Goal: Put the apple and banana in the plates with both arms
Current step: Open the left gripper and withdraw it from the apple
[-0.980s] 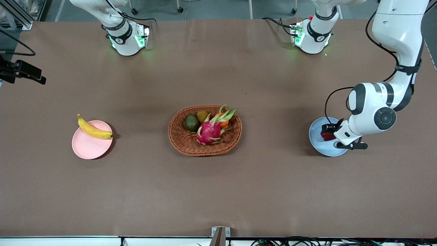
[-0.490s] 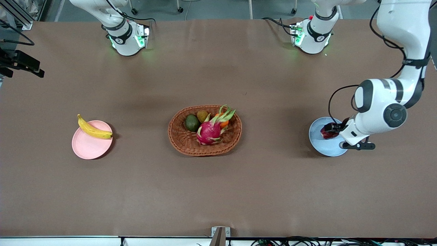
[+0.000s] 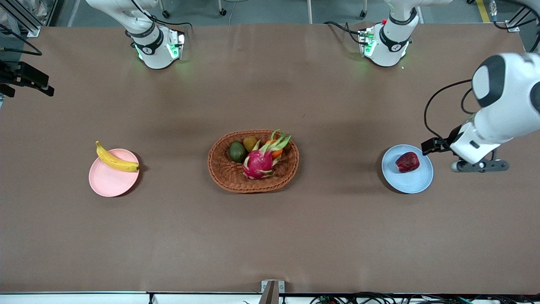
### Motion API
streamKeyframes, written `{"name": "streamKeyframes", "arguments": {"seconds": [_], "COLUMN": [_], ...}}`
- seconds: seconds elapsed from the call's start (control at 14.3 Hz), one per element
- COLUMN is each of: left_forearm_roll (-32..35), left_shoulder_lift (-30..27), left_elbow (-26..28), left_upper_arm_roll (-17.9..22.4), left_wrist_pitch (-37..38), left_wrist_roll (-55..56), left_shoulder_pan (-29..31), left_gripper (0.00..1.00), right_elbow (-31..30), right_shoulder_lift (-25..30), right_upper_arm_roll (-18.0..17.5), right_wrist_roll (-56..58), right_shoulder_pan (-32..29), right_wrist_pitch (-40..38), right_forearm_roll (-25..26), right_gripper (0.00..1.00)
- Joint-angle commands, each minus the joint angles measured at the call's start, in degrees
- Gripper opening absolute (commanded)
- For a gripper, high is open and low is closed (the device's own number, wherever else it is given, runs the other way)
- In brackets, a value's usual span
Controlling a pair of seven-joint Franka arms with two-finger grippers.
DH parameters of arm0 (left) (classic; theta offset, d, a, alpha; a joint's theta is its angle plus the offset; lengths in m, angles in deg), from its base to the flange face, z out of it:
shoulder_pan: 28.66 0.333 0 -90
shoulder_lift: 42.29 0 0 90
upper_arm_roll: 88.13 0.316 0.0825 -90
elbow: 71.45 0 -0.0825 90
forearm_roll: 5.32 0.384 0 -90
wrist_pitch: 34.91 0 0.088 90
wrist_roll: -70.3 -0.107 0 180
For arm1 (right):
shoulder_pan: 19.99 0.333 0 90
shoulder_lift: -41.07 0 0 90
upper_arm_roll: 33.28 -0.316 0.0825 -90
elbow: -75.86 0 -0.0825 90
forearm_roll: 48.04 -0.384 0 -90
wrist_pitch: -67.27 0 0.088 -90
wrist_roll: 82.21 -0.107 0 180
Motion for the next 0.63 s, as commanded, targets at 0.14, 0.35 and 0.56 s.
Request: {"name": "streamKeyframes", "arguments": {"seconds": [0.14, 0.35, 0.56], "left_forearm_roll": [0.0, -0.2, -1.9], "left_shoulder_lift": [-1.9, -5.3, -7.4], "left_elbow": [-9.8, -9.8, -9.8], "left_upper_arm_roll": [-3.0, -3.5, -3.2], "left_wrist_pitch": [11.9, 13.1, 14.6], "left_wrist_roll": [7.7, 7.4, 6.4], "left_shoulder_pan": [0.2, 0.7, 2.5], "left_gripper": [1.0, 1.0, 1.0], "right_elbow": [-0.7, -1.1, -1.1], "right_shoulder_lift": [1.5, 1.9, 1.7], "right_upper_arm_roll": [0.2, 0.2, 0.1], "right_wrist_roll": [0.4, 0.5, 0.9], "right_shoulder_pan": [0.0, 0.0, 0.2], "right_wrist_pitch": [-0.2, -2.0, -1.7], "right_forearm_roll": [0.2, 0.2, 0.9], "right_gripper": [1.0, 1.0, 1.0]}}
